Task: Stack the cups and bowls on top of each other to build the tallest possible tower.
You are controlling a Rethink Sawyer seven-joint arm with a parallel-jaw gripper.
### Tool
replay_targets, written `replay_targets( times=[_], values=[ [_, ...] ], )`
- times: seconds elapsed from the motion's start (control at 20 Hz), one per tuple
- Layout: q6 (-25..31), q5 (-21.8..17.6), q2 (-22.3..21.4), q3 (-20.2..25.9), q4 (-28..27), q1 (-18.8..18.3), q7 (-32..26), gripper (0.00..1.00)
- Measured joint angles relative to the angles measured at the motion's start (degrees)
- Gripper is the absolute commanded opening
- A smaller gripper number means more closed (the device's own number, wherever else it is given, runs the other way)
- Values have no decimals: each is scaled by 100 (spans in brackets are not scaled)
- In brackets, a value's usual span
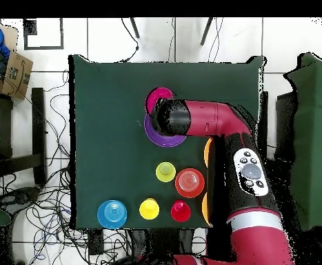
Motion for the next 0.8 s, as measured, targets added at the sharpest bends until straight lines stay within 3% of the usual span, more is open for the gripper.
replay_targets(
  times=[0.8],
  values=[
    [0,-280,-1,-89,13,123,0,0]
  ],
)
